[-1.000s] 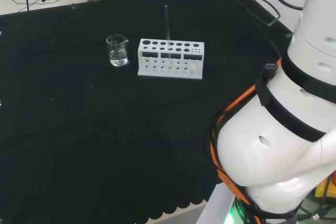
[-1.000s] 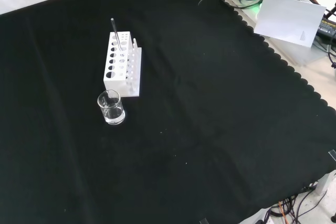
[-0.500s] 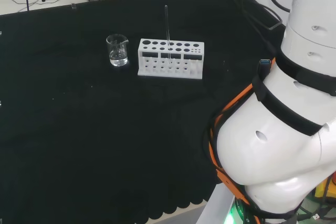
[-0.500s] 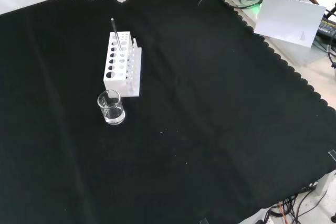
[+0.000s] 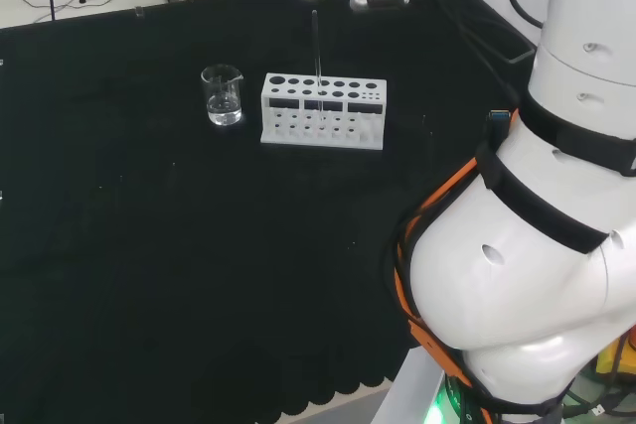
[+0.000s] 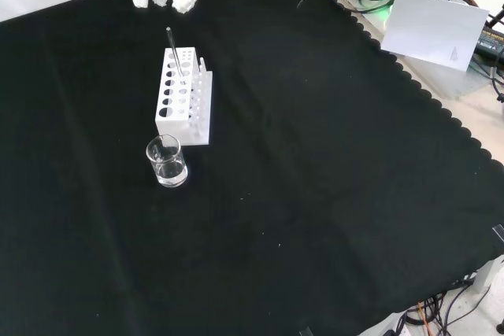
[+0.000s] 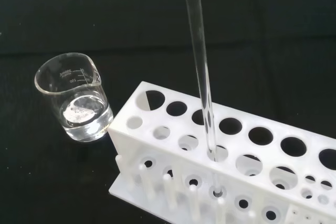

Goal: Take the glass rod from the white test tube rack.

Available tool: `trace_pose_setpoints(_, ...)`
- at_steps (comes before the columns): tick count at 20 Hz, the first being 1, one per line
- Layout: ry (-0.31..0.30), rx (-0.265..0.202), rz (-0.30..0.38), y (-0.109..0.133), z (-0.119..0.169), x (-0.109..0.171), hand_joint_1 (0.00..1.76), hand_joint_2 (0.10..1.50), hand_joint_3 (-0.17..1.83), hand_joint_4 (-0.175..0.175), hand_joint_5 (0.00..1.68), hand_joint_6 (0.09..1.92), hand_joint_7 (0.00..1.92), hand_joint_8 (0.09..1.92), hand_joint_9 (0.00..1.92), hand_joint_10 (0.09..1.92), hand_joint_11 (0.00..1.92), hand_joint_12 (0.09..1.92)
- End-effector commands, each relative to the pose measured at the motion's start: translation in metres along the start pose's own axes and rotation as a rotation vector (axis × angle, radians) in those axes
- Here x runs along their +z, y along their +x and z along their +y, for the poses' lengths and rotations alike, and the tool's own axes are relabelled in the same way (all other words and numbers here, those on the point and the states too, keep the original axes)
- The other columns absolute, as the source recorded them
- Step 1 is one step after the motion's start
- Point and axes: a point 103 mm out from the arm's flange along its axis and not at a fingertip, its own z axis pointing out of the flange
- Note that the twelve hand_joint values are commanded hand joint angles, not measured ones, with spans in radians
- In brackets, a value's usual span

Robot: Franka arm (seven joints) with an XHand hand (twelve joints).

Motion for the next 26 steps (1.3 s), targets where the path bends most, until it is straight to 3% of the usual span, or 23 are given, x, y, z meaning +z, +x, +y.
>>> trace_pose_setpoints(1,0.009,-0.009,-0.001,0.005,0.006,0.006,0.67,1.22,-0.17,-0.175,0.35,0.77,0.90,1.12,1.17,1.01,0.95,1.30)
trace_pose_setpoints(21,-0.001,-0.034,-0.007,0.004,0.004,0.026,0.73,1.23,-0.17,-0.175,0.52,0.94,1.06,1.13,1.33,1.00,1.09,1.28)
trace_pose_setpoints(26,0.002,-0.038,0.018,-0.007,0.005,0.052,0.73,1.23,-0.17,-0.175,0.53,0.96,1.07,1.13,1.35,1.00,1.11,1.28)
